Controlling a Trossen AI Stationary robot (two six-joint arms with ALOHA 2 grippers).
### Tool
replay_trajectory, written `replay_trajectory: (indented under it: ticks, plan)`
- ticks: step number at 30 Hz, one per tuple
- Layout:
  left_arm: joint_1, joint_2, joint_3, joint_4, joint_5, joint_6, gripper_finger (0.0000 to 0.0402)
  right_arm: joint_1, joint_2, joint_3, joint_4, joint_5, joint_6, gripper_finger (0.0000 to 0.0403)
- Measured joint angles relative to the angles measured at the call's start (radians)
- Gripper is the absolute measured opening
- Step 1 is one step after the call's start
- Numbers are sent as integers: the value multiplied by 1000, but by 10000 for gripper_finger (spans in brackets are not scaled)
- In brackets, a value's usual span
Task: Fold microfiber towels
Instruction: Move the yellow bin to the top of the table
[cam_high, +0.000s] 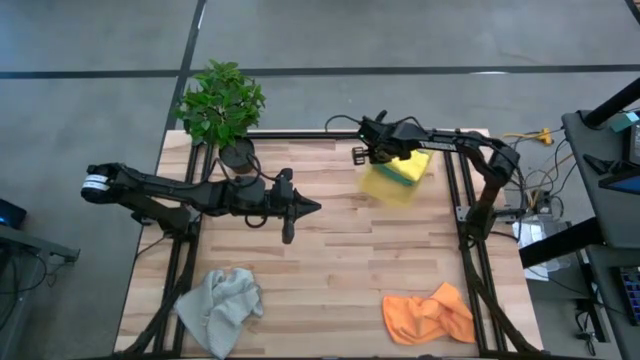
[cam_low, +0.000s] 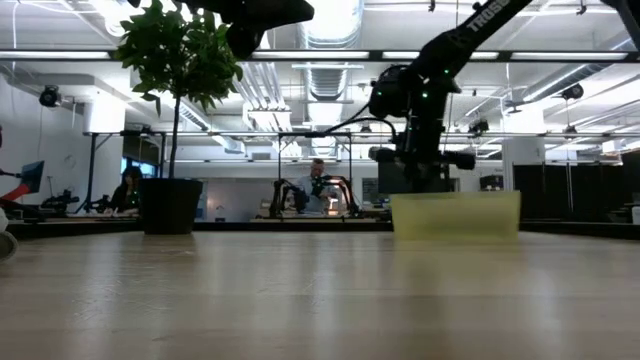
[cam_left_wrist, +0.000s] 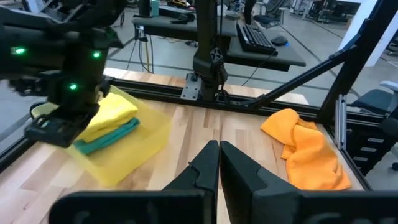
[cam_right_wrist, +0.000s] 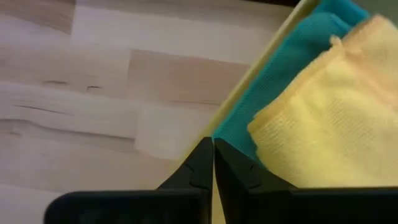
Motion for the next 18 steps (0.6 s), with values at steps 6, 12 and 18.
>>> replay_trajectory:
  ticks: [6,12,18]
  plan:
    - [0,0,0,0,0,-2,0,44,6,90,-58,127,29,9]
    - [0,0,0,1,0,0,0,42,4,111,-58,112,207,33]
    - [0,0,-4,2,0,1,0,43,3,107,-56,85,367,97]
